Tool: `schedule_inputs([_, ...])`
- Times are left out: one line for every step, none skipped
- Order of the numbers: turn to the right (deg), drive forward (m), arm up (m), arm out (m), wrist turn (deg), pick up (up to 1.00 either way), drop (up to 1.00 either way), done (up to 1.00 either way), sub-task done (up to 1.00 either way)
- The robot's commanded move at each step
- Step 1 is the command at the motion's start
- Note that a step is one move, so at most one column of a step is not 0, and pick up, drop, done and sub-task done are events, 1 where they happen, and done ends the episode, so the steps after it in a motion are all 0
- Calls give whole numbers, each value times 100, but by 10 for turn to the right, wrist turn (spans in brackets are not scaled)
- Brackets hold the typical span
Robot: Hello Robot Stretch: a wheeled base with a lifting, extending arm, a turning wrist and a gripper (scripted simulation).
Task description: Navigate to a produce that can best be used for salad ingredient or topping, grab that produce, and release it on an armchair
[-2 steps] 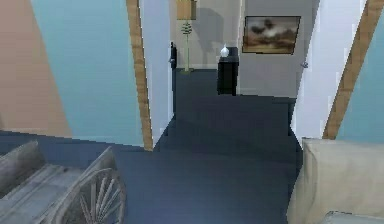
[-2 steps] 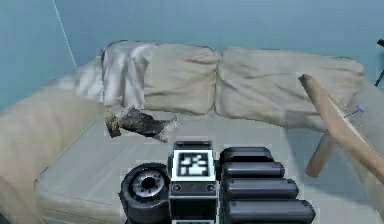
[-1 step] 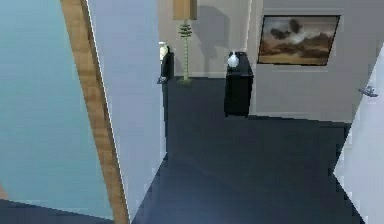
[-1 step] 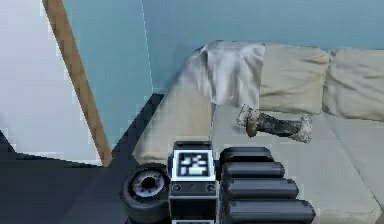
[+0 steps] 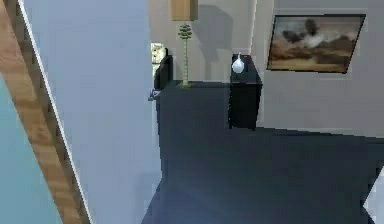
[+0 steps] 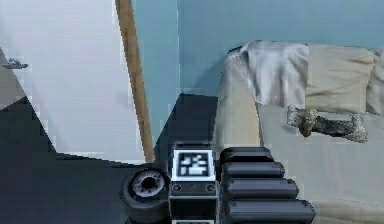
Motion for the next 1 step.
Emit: schedule_inputs([90, 0, 0, 0, 0, 0, 0, 0, 0])
